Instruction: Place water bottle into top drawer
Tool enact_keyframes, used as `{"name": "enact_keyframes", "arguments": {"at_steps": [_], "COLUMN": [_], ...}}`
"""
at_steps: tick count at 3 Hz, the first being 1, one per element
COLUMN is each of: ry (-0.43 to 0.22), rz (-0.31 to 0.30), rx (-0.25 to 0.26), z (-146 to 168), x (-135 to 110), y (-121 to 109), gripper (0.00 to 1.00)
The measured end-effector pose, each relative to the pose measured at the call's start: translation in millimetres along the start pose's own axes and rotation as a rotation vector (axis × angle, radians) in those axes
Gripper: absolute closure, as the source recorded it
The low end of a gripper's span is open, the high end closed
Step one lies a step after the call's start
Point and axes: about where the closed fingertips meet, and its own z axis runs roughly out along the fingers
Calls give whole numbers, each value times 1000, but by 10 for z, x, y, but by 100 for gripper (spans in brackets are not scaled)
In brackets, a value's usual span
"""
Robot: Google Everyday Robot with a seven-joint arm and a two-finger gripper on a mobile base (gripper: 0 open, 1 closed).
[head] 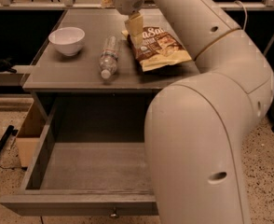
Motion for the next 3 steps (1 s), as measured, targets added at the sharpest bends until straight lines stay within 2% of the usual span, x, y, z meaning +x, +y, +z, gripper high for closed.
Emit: {"name": "enact_keyframes", "arguments": {"at_steps": [1,2,3], "ry": [-39,-82,-87], "rz": [-111,-222,-267], "rx": [25,19,-2], "z": [72,142,157], "x": [-24,-41,-43], "y": [-60,-67,-65], "gripper": [0,0,0]}}
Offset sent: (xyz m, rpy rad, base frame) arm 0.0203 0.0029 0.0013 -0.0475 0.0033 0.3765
